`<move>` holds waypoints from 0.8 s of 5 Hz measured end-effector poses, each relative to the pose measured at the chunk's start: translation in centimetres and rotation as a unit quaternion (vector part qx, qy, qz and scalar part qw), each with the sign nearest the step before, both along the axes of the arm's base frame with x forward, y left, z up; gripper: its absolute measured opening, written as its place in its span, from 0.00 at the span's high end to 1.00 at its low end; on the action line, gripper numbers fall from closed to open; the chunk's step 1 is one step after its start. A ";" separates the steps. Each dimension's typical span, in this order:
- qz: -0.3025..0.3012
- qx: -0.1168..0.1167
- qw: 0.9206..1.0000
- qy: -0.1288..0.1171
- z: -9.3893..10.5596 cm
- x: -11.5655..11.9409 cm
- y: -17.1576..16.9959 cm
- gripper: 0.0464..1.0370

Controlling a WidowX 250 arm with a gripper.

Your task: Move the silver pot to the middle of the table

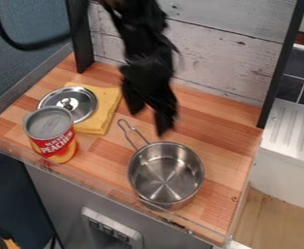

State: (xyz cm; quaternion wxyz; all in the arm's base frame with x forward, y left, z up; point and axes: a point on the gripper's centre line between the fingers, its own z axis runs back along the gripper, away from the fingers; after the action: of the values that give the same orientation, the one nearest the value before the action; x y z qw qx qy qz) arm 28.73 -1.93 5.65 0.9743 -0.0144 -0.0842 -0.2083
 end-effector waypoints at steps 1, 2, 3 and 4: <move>-0.032 0.010 0.999 -0.013 -0.1 -0.3 -5.2 0.04; -0.034 0.032 0.999 0.008 -1.8 -0.9 -7.6 0.04; -0.031 0.050 0.998 0.032 -3.5 -1.3 -8.3 0.04; -0.004 0.064 0.997 0.034 -3.6 -1.3 -7.7 0.04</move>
State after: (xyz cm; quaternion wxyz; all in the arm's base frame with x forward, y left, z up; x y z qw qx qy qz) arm 27.42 -9.66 2.02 0.9748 0.0409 -0.0373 -0.2162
